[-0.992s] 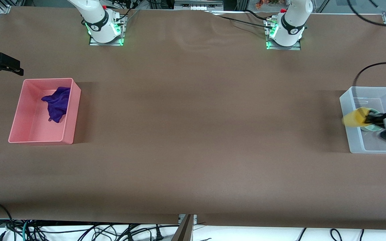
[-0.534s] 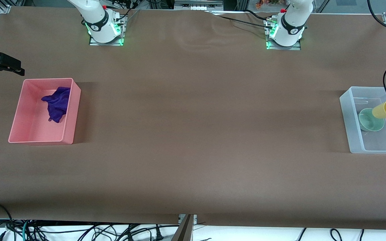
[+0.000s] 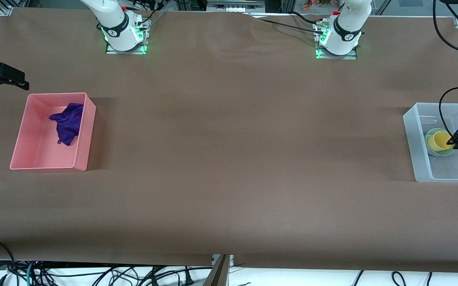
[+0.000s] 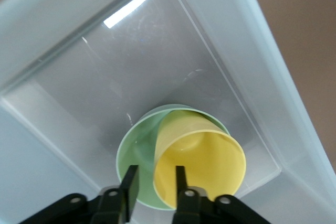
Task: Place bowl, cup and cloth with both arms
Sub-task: 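Carry the yellow cup with the left gripper into the green cup, then open the left gripper and lift it away from the clear bin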
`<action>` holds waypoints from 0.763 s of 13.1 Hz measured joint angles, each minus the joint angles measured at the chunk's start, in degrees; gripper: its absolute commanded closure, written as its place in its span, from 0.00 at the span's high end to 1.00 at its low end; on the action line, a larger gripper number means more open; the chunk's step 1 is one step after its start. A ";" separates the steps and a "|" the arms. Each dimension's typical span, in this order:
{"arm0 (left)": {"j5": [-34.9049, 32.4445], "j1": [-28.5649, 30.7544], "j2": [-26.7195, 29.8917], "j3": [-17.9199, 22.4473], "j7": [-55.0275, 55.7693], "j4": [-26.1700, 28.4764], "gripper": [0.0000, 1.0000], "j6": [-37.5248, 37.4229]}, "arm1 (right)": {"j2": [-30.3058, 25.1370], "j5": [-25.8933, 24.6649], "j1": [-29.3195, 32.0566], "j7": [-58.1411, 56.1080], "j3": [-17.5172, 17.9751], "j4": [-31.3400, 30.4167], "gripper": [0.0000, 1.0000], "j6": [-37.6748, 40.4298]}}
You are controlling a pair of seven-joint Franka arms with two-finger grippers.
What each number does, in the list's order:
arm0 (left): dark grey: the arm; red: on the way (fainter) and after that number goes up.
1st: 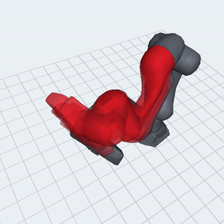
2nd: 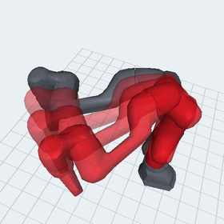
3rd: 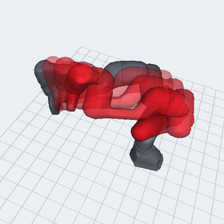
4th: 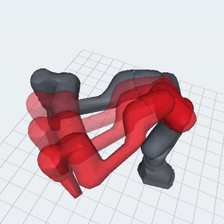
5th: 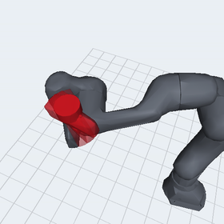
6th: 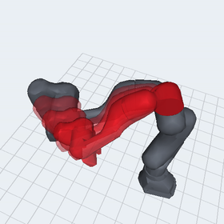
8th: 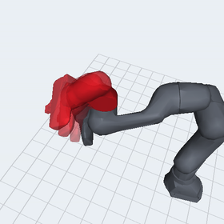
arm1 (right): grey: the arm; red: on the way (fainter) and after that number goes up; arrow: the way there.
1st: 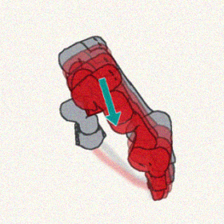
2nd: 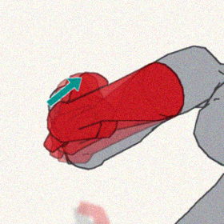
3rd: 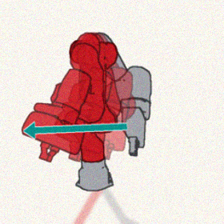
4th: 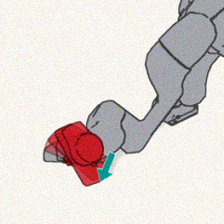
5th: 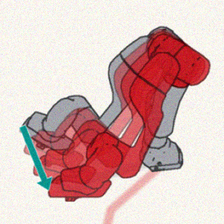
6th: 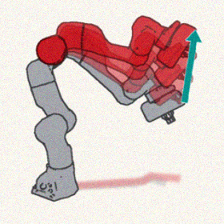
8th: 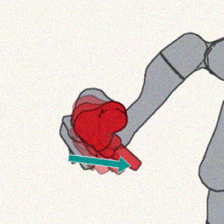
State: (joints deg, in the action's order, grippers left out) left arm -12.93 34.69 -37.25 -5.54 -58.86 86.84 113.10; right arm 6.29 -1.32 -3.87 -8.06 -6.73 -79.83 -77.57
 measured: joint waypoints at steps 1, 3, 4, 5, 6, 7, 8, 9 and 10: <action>0.00 -0.07 1.28 -0.26 -0.26 -0.28 1.00 -1.23 | 0.00 0.00 0.00 0.00 0.00 0.00 1.00 0.00; 0.18 -0.24 5.47 -2.35 -0.13 -0.83 1.00 -5.83 | 0.03 0.00 -0.01 0.00 0.01 0.00 1.00 0.00; 0.28 -0.37 7.92 -4.39 0.72 -1.17 1.00 -8.31 | 0.03 0.01 -0.01 0.00 0.01 0.00 1.00 0.00; 0.32 -0.54 10.26 -6.85 3.03 -1.51 1.00 -11.21 | 0.05 0.01 -0.01 0.00 0.01 0.00 1.00 0.00; 0.36 -0.75 12.21 -9.65 6.80 -2.05 1.00 -14.20 | 0.05 0.01 -0.01 0.00 0.01 0.00 1.00 0.00; 0.38 -0.90 13.44 -12.64 11.25 -2.84 1.00 -16.88 | 0.05 0.01 -0.02 0.00 0.01 0.00 1.00 0.00; 0.40 -1.01 14.04 -16.08 16.71 -3.76 1.00 -19.25 | 0.05 0.01 -0.01 0.00 0.01 0.00 1.00 0.00; 0.41 -1.12 14.18 -19.33 22.23 -4.44 1.00 -20.90 | 0.06 0.01 -0.01 0.00 0.00 0.00 1.00 0.00; 0.41 -1.23 14.17 -22.50 27.99 -4.69 1.00 -22.18 | 0.06 0.01 -0.01 0.00 0.00 0.00 1.00 0.00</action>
State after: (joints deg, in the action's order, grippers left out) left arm -12.52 33.46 -23.08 -28.04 -30.87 82.15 90.93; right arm 6.36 -1.31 -3.88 -8.07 -6.74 -79.83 -77.57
